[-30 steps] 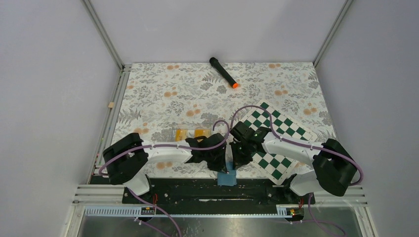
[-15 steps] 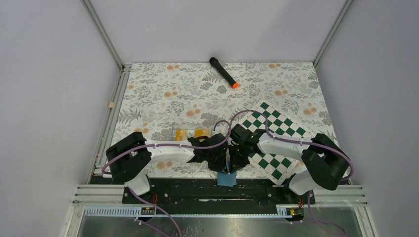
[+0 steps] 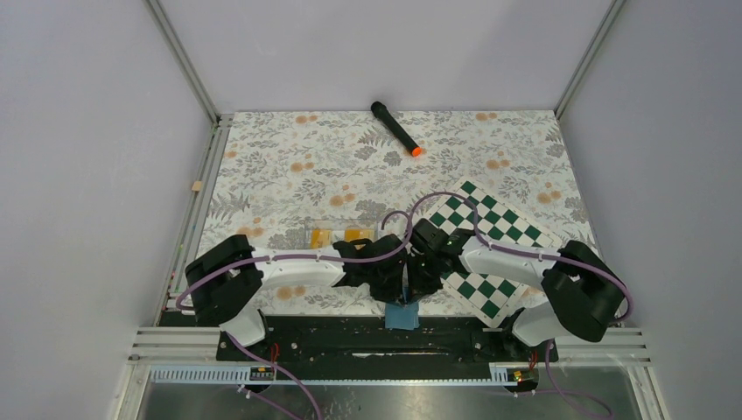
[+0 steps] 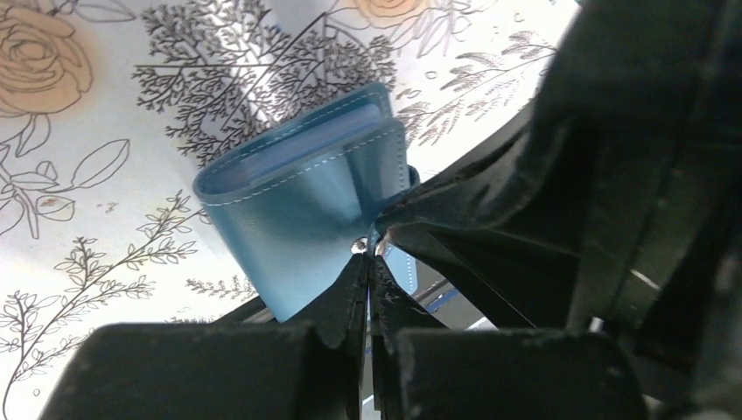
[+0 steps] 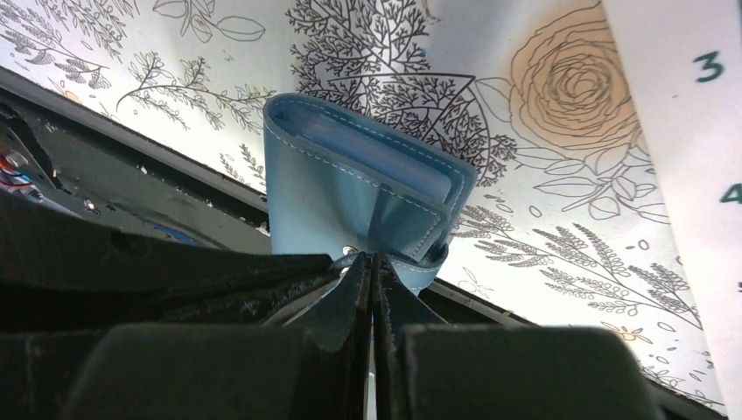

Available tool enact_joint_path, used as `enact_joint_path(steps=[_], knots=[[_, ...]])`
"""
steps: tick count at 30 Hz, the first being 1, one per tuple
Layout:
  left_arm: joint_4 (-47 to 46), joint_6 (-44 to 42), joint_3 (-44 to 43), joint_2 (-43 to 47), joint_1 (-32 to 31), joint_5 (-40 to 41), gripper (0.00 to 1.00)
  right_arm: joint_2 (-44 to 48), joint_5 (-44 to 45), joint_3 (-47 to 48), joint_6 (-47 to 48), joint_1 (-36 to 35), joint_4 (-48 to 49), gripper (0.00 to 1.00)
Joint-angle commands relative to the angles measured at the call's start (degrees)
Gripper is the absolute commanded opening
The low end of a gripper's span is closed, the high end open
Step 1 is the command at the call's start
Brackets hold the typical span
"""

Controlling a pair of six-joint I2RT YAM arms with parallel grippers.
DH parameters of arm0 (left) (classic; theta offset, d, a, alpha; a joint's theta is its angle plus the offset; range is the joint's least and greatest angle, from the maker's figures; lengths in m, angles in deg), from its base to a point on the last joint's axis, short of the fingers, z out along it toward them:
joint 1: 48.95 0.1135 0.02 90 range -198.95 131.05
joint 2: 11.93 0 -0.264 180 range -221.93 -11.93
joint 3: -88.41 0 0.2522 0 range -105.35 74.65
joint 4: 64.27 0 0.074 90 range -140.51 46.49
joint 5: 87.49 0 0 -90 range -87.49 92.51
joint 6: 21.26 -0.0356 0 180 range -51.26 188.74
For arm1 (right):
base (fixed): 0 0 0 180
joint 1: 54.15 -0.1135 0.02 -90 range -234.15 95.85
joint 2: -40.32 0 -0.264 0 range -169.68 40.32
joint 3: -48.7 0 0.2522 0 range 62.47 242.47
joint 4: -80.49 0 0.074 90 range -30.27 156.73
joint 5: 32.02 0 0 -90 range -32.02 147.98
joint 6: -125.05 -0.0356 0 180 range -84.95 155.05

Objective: Put the credit cards into the card holder
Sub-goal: Close the card holder at the center of the board.

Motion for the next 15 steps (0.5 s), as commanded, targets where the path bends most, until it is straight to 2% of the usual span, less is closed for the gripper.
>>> enact_joint_path(steps=[1,15], knots=[[0.51,-2.28,-3.90,2.75,-0.65,0.54,0.00,2.29,4.13,1.13,0.39,-0.43,-1.24,0.00],[2.53,-2.29,-3.04,1.83,-1.03,-0.25,0.00,-5.38,8.45,5.28,2.11,-0.42,-4.51,0.00]])
